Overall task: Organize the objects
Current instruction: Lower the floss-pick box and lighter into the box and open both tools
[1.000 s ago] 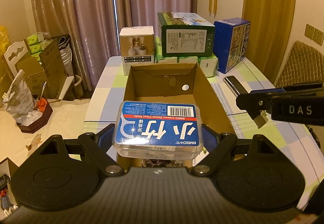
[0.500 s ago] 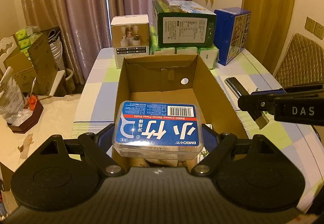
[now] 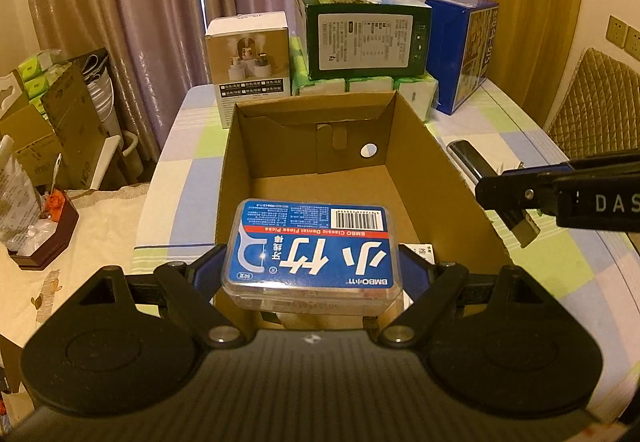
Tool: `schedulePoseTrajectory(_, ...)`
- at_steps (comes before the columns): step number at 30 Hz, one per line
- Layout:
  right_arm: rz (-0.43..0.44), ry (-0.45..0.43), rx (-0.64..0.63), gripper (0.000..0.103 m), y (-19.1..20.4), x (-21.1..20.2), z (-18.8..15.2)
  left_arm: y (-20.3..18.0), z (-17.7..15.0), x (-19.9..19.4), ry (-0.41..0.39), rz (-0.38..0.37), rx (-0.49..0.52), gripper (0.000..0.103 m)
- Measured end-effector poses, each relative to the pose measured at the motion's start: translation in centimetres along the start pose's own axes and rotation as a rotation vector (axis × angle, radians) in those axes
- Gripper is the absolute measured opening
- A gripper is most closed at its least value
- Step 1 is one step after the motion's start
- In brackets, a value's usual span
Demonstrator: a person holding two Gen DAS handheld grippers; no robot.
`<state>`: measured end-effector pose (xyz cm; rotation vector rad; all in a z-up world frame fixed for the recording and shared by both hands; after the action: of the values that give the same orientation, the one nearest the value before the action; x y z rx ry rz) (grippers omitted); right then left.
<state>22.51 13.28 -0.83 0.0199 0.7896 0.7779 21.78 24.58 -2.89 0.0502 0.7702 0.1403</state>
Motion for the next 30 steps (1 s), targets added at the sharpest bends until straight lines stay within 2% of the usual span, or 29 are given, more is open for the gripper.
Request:
schedulePoseTrajectory(5, -0.003, 0.002, 0.003, 0.019, -0.2, 0.3, -0.1, 0.1, 0.1, 0.7, 0.008, -0.010, -0.012, 0.086)
schedulePoseTrajectory(7, -0.003, 0.003, 0.007, 0.019, -0.4, 0.3, -0.1, 0.2, 0.1, 0.9, 0.009, -0.004, -0.013, 0.090)
schedulePoseTrajectory(28, 0.033, 0.006, 0.013, 0.019, 0.8, 0.7, -0.4, 2.7, -0.8, -1.2, -0.009, 0.052, -0.043, 0.090)
schedulePoseTrajectory(29, 0.050, -0.004, 0.021, 0.020, 0.8, 0.8, -0.3, 2.7, -0.9, -1.3, -0.009, 0.054, -0.045, 0.090)
schedulePoseTrajectory(30, 0.062, -0.010, 0.028, 0.033, 0.8, 0.8, -0.2, 2.8, -1.0, -1.4, -0.008, 0.054, -0.049, 0.090)
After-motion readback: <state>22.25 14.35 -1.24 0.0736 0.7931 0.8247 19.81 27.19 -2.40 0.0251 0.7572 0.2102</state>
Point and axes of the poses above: each gripper's, at about its wrist camera, not at the fingertips, and x roughly the way its jaws point, y to its left, z to its top, the point moved 7 cm from there along x, roughly the way its jaws point, and after that the axes turned 5 degrees about z, right-handed, at the moved point
